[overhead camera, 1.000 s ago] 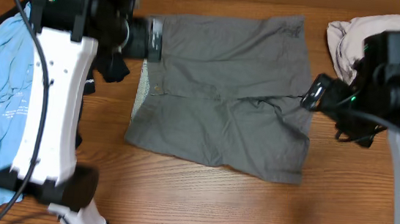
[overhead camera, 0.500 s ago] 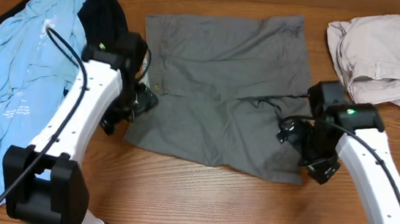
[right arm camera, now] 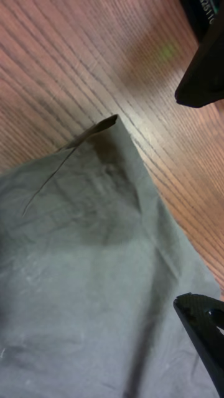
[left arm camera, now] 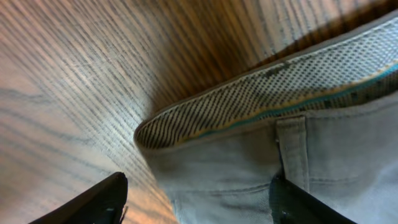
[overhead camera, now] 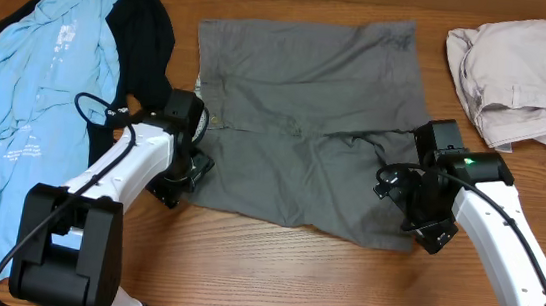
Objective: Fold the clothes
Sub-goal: 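Move both grippers to the shorts' bottom hem corners and grasp, then lift the bottom hem with both grippers and fold it up onto the waistband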
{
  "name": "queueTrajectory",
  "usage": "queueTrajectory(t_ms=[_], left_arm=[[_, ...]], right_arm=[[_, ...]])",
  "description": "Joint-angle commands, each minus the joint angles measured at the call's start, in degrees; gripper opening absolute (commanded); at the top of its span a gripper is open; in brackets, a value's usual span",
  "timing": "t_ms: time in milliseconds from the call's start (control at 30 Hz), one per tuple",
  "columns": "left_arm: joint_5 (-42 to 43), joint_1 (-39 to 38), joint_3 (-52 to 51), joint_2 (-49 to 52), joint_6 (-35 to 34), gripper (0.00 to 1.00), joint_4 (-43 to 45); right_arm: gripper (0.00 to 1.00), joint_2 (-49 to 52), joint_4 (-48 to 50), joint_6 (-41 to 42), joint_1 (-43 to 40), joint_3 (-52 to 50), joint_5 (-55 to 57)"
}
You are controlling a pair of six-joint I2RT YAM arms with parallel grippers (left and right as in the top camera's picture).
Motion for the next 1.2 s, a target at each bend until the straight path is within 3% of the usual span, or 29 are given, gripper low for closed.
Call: queueTrajectory(t_ms=[0,33,67,100,133,533,733,767,867,967,1033,1167], left_arm=[[-1.64,0.33,-2.21,-0.37,-1.49,0.52,2.54],[-1.68,0.33,-2.4,-0.37,-1.31,0.4,3.02],[-1.95,0.33,-2.64,-0.37,-0.59,0.2,3.89],[-2.19,0.33,-2.64,-0.37,0.76,0.09,4.5],[-2.19,0.33,-2.64,-0.37,1.86,0.04,4.94],[-2.23,0.22,-2.64,-0.37,2.32,0.04,5.25],[-2.23,0.22,-2.64,-0.37,2.36,0.04,4.87],[-2.23,0.22,-2.64,-0.37,2.78,0.04,4.9],[-2.27,0.22,-2.64,-0.37,3.65,0.04,4.9],[-2.47,0.22,-2.64,-0.39,5.42,0.04,4.85],[-2.47,0.22,-2.64,-0.39,7.37,0.04,4.87],[-2.38,0.28,-1.88,-1.14,13.11,0.04,4.76]], right_arm=[[1.0,-0.63,0.48,0.66,0.24,-0.57,0.92],[0.99,-0.63,0.46,1.16,0.24,-0.79,0.9],[0.96,-0.63,0.7,2.6,0.24,-1.73,0.33],[0.95,-0.63,0.96,3.39,0.24,-2.34,0.09],[0.94,-0.63,2.03,3.65,0.24,-3.5,-0.5],[0.88,-0.63,14.36,3.69,0.22,-16.39,-2.71],[0.78,-0.61,19.71,3.67,0.11,-20.94,-2.67],[0.68,-0.59,20.37,3.39,0.07,-21.14,-2.49],[0.57,-0.52,20.57,3.19,0.07,-21.14,-0.87],[0.3,-0.52,21.05,3.23,0.07,-21.14,1.44],[0.06,-0.52,21.44,3.21,0.07,-21.14,1.6],[0.04,-0.79,19.91,2.82,0.04,-19.8,2.05]])
